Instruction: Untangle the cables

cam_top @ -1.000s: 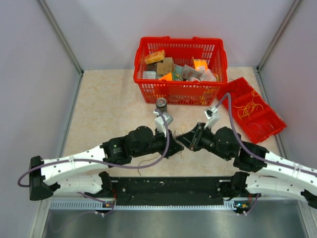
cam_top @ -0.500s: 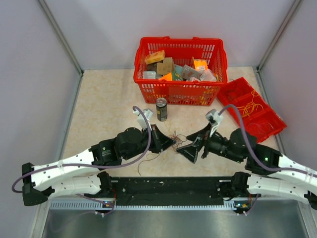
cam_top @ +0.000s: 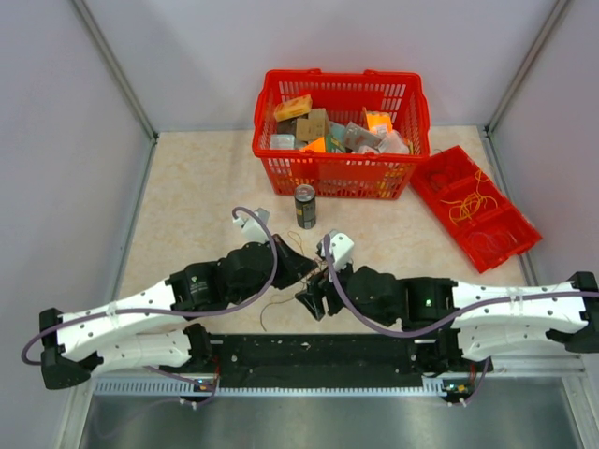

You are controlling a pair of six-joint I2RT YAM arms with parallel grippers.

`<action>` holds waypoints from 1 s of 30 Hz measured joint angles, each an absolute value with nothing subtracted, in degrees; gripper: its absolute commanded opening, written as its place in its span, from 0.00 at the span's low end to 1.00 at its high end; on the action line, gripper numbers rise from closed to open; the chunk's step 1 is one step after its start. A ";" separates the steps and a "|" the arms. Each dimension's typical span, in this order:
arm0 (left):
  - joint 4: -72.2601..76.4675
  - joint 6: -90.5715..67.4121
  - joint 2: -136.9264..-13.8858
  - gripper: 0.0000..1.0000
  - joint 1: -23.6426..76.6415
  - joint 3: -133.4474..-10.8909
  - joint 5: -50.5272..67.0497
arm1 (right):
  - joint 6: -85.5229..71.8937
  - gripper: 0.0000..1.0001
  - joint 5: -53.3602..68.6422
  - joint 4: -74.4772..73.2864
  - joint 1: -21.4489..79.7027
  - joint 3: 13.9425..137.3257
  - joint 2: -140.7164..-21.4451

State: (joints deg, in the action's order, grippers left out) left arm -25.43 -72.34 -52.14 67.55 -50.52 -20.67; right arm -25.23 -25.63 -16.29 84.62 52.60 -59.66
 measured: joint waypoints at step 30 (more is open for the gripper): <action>-22.52 -70.00 -27.09 0.98 67.09 -38.06 -29.63 | -27.64 0.00 -29.50 -16.16 71.66 45.74 -49.06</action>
State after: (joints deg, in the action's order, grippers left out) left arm -22.52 -70.00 -27.09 67.09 -38.06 -29.63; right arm -27.64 -29.50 -16.16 71.66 45.74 -49.06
